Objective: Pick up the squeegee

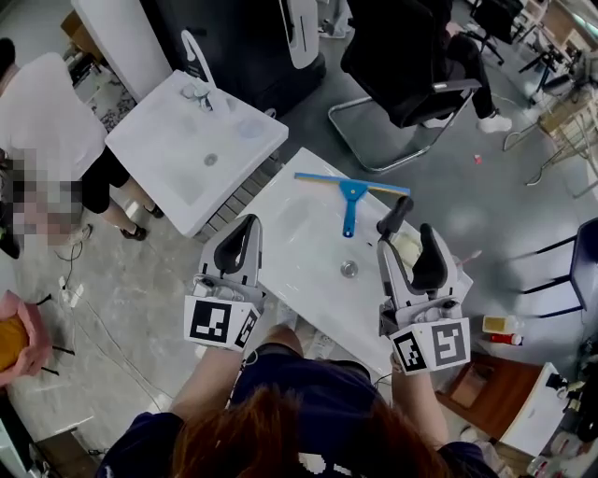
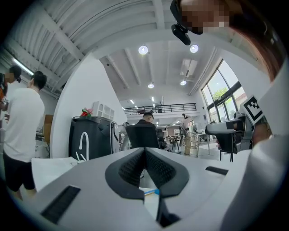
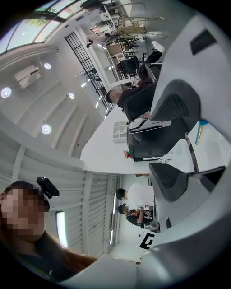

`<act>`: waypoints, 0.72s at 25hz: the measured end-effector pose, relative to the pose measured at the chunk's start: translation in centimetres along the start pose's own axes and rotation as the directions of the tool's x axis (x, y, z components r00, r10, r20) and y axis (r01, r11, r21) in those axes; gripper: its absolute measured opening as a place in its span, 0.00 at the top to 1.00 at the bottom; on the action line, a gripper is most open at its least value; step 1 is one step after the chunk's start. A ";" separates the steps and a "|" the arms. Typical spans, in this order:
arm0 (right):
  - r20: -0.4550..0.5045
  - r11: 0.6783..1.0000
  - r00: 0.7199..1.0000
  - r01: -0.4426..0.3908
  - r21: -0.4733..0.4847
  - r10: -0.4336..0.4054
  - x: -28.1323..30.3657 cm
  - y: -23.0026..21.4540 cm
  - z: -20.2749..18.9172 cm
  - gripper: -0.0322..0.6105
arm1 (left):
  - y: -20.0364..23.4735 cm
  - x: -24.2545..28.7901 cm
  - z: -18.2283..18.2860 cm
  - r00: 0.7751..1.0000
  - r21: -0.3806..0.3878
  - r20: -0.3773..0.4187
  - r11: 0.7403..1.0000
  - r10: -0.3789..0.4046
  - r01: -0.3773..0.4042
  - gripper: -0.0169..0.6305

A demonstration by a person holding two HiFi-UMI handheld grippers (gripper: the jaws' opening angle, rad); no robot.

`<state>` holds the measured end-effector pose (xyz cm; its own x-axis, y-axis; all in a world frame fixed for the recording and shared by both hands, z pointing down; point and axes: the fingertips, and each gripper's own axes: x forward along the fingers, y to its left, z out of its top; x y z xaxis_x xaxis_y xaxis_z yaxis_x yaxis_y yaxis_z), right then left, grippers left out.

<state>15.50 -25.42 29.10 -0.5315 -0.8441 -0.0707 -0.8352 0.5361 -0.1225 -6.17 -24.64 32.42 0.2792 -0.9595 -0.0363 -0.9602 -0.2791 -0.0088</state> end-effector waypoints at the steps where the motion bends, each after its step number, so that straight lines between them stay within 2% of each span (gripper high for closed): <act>1: -0.003 1.000 1.000 0.012 0.007 -0.012 0.9 -0.2 -0.2 0.47 | 0.4 1.1 0.0 1.000 -0.002 0.000 1.000 -0.018 0.018 0.94; 4: -0.013 0.998 0.999 0.040 0.050 -0.040 3.7 -0.7 -0.7 0.47 | 1.9 4.2 -0.1 0.998 -0.007 -0.003 0.998 -0.064 0.064 0.94; 8: -0.056 0.994 0.995 0.086 0.062 -0.083 7.2 -1.4 -2.3 0.48 | 3.9 7.7 -0.7 0.994 -0.017 -0.017 0.994 -0.111 0.111 0.94; 13: -0.177 0.983 0.977 0.140 0.122 -0.117 11.9 -2.4 -7.1 0.47 | 6.2 11.9 -1.7 0.988 -0.053 -0.023 0.987 -0.151 0.149 0.94; 15: -0.224 0.979 0.965 0.167 0.119 -0.137 13.4 -2.8 -9.2 0.47 | 7.1 13.2 -2.0 0.988 -0.072 -0.018 0.986 -0.154 0.152 0.94; 18: -0.284 0.975 0.946 0.195 0.106 -0.159 15.3 -3.1 -12.6 0.47 | 8.3 14.2 -3.7 0.981 -0.048 -0.066 0.982 -0.183 0.180 0.94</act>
<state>8.24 -39.90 40.84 -0.4103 -0.8815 0.2337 -0.9031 0.3571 -0.2386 -10.17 -40.68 35.57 0.4501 -0.8924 0.0317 -0.8928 -0.4492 0.0329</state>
